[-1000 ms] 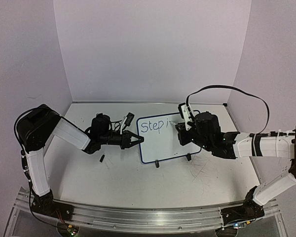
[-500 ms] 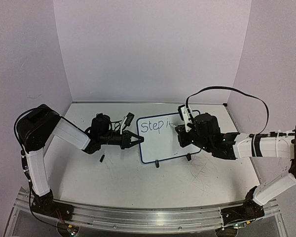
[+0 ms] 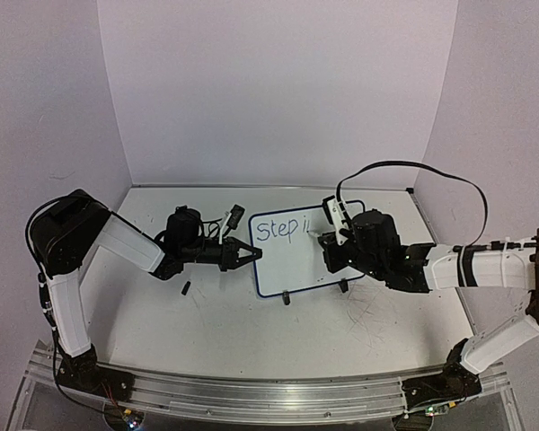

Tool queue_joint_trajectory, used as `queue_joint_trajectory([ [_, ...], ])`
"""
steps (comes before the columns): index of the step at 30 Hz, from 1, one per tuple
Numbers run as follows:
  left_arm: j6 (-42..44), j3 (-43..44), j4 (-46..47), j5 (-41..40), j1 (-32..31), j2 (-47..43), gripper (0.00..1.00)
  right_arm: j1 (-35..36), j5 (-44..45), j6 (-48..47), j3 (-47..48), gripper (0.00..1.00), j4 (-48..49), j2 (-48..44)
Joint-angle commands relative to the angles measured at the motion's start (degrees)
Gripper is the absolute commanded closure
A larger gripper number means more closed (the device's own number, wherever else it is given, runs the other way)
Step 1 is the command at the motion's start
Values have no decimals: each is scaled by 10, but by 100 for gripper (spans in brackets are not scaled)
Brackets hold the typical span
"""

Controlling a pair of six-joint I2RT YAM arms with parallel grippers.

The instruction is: Write a sentence on the whiteboard

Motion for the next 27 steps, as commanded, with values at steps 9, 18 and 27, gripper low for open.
queue_joint_trajectory([
  [9,22,1,-63,-33,6,-6,100,2,41,3,29,100,27,10],
  [18,25,-3,-63,-34,6,-8,100,-1,59,1,42,100,30,18],
  [27,25,-2,-63,-34,6,-6,100,-2,78,0,52,100,36,19],
])
